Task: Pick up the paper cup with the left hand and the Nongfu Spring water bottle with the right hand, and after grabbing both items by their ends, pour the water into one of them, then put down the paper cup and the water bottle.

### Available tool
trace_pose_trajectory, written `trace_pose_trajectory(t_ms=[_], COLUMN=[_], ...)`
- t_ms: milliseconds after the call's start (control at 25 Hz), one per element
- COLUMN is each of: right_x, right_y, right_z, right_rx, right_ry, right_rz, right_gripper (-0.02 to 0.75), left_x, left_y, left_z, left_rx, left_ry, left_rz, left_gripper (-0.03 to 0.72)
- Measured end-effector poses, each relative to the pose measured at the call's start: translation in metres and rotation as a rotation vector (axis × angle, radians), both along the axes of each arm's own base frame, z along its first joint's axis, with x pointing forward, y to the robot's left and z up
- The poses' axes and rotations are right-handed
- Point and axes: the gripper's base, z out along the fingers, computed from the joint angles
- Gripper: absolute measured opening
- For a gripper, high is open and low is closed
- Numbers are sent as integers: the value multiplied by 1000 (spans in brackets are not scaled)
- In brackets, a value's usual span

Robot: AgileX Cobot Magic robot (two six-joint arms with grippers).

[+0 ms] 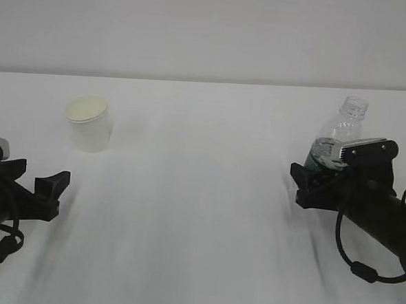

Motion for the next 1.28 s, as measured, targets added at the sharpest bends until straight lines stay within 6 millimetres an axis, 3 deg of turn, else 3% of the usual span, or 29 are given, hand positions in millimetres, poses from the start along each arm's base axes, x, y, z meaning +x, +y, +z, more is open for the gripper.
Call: trace_pose_trajectory(t_ms=[440,1280], right_x=[-24,-28], right_y=[-2,0], right_z=[20,25], right_rx=[-20,-40], right_ry=[-14,-30], right_rz=[18,64], right_gripper=[508,477], left_x=[29,30], left_y=[-10,-11], left_z=[-17,-19], left_rx=[1,3], left_ry=[-1,1], left_rz=[-20,-32], left_gripper=[587,587])
